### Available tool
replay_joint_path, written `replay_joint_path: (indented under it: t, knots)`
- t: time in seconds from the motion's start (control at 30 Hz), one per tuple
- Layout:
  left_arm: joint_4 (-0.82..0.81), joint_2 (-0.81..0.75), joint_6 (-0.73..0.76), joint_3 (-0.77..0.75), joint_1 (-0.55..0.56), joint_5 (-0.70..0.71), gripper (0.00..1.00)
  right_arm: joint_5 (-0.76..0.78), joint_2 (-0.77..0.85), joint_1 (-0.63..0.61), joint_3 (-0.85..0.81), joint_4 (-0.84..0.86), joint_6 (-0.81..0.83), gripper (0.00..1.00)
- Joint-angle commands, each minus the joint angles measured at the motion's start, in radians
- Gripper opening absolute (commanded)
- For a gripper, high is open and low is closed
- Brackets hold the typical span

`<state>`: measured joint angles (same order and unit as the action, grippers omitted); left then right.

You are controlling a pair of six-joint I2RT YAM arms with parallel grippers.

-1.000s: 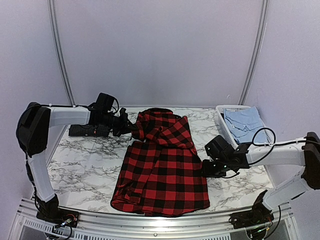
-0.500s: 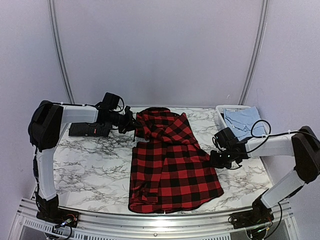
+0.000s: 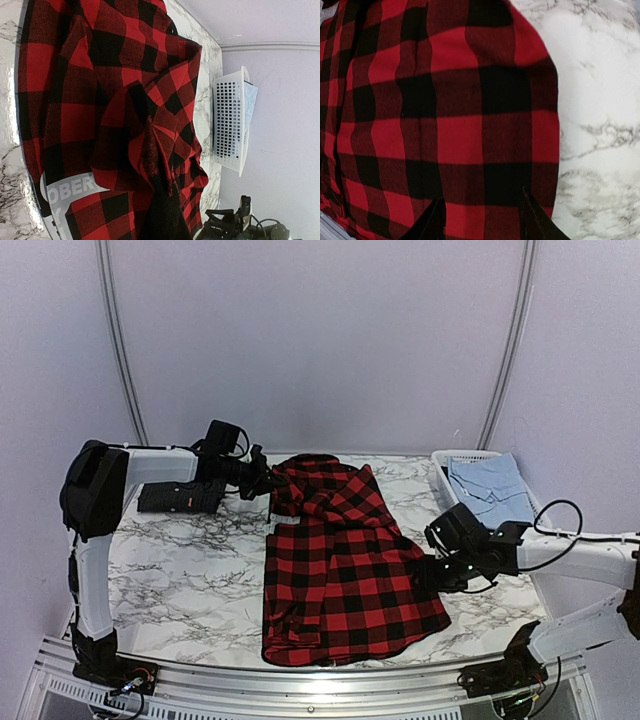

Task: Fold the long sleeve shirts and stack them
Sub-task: Move the right arm to the center of the board with the 1/3-folded shirt, then pick up the corner of the shirt from the center of the board.

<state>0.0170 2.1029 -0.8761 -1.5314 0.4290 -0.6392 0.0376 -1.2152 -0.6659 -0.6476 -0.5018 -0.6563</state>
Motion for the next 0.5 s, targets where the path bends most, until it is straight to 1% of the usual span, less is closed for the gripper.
replay_joint_path:
  t: [0.0,0.13,0.3,0.47]
  knots:
    - [-0.041,-0.054,-0.002,0.002,-0.004,-0.020,0.00,0.049,0.092,-0.092,0.034,-0.220,-0.172,0.46]
    - [-0.046,-0.072,-0.003,0.001,-0.001,-0.018,0.00,0.073,0.178,-0.147,0.056,-0.324,-0.272,0.43]
    - [-0.046,-0.083,-0.004,-0.004,-0.002,-0.024,0.00,0.109,0.239,-0.180,0.080,-0.420,-0.341,0.41]
    - [-0.049,-0.089,-0.004,-0.011,-0.001,-0.025,0.00,0.104,0.248,-0.182,0.123,-0.342,-0.361,0.38]
